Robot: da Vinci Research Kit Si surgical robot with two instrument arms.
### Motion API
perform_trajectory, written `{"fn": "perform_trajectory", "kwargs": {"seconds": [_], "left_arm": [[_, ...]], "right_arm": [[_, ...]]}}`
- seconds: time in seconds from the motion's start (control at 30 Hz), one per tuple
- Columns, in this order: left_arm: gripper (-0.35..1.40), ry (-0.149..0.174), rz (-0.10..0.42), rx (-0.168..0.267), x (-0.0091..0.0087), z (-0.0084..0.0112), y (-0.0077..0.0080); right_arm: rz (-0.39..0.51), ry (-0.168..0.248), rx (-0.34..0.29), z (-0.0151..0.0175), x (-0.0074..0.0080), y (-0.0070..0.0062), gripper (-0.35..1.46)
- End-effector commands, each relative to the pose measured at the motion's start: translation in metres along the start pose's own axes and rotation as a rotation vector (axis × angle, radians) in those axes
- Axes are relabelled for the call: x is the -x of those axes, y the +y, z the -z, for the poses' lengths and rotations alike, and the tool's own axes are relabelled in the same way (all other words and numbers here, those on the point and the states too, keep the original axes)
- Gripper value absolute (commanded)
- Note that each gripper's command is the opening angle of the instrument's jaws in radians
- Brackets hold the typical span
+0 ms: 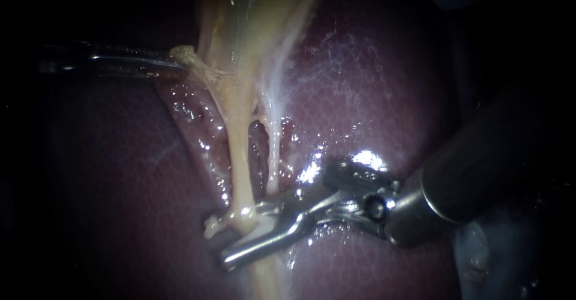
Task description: Clipping first clip left tube
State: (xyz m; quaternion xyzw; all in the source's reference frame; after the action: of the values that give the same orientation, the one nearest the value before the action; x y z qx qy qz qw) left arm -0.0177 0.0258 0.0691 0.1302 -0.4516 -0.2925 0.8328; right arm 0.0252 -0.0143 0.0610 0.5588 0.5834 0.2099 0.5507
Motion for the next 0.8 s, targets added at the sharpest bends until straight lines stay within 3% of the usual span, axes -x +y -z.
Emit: {"fn": "perform_trajectory", "kwargs": {"seconds": [0.03, 0.47, 0.67, 0.8], "left_arm": [[-0.35, 0.000, 0.000, 0.000, 0.0000, 0.0000, 0.0000], [-0.35, 0.000, 0.000, 0.000, 0.0000, 0.0000, 0.0000], [-0.35, 0.000, 0.000, 0.000, 0.0000, 0.0000, 0.0000], [-0.35, 0.000, 0.000, 0.000, 0.0000, 0.0000, 0.0000]], "right_arm": [[-0.001, 0.001, 0.002, 0.0000, -0.0001, -0.0001, 0.41], [-0.023, 0.052, 0.083, 0.0022, -0.0005, 0.0016, 0.08], [-0.047, 0.054, 0.094, 0.0026, -0.0003, 0.0015, -0.33], [-0.060, 0.057, 0.101, 0.0027, -0.0003, 0.0013, -0.35]]}}
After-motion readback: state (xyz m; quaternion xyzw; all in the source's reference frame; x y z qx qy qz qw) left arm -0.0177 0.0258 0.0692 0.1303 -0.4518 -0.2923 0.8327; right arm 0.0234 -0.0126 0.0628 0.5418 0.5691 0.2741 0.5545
